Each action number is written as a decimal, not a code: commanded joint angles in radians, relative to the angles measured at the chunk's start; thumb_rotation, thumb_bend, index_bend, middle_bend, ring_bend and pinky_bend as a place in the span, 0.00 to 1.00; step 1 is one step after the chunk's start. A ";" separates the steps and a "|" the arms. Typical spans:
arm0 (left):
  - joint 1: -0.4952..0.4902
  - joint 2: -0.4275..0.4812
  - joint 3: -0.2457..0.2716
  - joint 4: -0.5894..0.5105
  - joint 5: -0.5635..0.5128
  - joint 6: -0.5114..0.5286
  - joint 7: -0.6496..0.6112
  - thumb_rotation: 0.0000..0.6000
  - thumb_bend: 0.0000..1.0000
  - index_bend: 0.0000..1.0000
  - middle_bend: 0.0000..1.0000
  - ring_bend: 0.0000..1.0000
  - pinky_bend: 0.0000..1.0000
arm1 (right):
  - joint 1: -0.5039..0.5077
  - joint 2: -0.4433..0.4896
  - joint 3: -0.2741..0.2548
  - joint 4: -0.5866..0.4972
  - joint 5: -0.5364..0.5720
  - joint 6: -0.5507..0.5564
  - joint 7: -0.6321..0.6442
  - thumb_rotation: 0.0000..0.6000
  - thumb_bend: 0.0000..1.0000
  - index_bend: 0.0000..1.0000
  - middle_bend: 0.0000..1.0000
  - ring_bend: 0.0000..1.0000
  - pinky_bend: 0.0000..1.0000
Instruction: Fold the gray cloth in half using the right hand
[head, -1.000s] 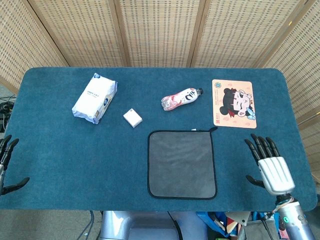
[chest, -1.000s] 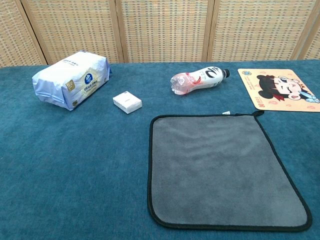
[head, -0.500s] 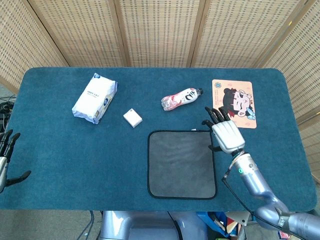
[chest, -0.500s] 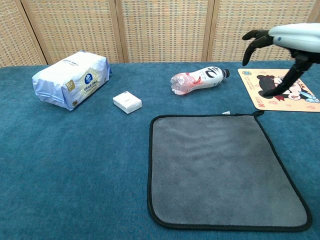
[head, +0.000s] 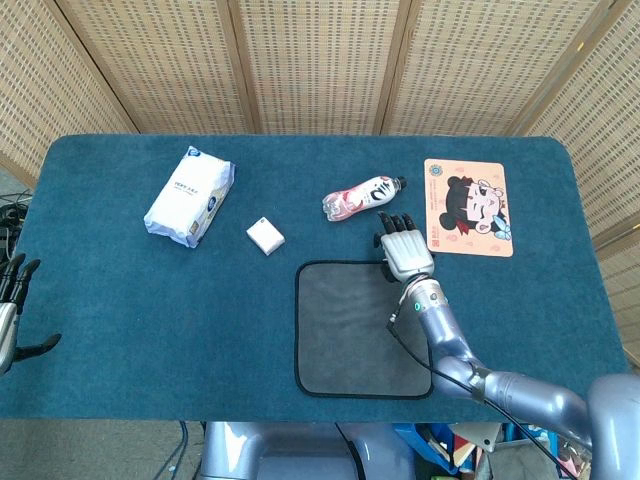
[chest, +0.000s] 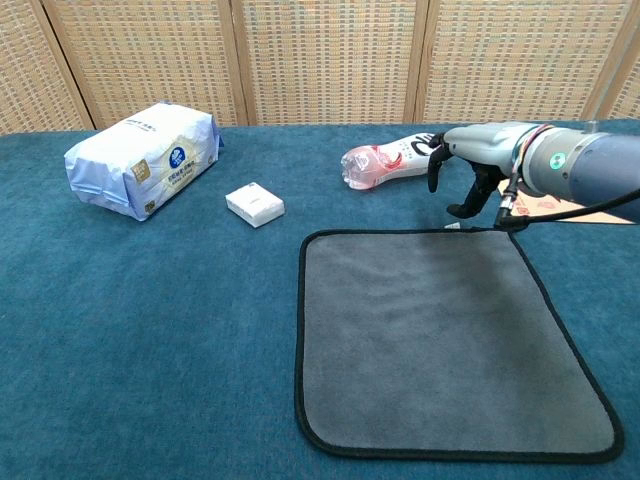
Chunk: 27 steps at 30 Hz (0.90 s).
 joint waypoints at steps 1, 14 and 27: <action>-0.004 -0.001 -0.003 0.003 -0.011 -0.007 0.001 1.00 0.09 0.00 0.00 0.00 0.00 | 0.034 -0.049 -0.018 0.071 0.037 -0.023 -0.006 1.00 0.47 0.35 0.00 0.00 0.00; -0.017 -0.001 -0.006 0.007 -0.045 -0.027 0.004 1.00 0.09 0.00 0.00 0.00 0.00 | 0.057 -0.099 -0.062 0.179 0.032 -0.052 0.047 1.00 0.47 0.37 0.00 0.00 0.00; -0.023 0.000 -0.005 0.008 -0.061 -0.034 0.007 1.00 0.09 0.00 0.00 0.00 0.00 | 0.069 -0.132 -0.085 0.243 0.071 -0.076 0.048 1.00 0.47 0.38 0.00 0.00 0.00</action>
